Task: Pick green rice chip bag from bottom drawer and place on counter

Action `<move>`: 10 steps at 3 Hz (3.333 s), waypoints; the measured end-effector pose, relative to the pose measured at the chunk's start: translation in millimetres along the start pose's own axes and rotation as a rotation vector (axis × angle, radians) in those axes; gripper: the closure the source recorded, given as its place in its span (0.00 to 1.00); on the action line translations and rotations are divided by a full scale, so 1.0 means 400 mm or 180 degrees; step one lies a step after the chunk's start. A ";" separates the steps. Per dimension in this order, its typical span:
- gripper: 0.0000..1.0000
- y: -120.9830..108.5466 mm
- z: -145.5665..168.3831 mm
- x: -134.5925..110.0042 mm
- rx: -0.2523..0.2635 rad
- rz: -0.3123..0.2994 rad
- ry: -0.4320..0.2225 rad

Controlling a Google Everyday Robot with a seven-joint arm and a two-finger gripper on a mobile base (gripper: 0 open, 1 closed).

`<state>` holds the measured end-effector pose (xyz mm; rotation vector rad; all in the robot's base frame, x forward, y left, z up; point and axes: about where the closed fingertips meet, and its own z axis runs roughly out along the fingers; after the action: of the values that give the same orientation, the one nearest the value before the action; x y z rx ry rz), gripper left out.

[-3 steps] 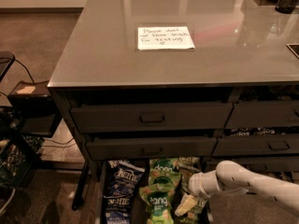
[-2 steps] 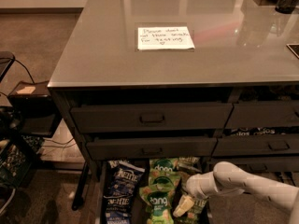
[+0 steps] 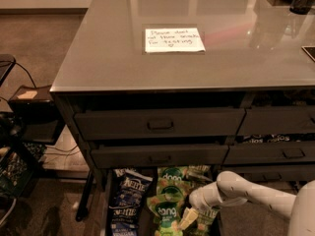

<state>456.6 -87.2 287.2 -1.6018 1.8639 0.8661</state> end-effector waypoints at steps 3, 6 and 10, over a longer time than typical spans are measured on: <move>0.00 -0.043 0.102 0.042 -0.0224 -0.0182 0.0166; 0.19 -0.035 0.145 0.097 -0.0372 -0.0158 0.0376; 1.00 0.017 0.043 0.090 -0.0338 0.0101 0.0157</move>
Offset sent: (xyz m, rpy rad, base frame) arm 0.0196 0.0180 -0.0432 -0.0353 -0.0008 0.1041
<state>444.1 -96.8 250.1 -1.6752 1.9104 0.9620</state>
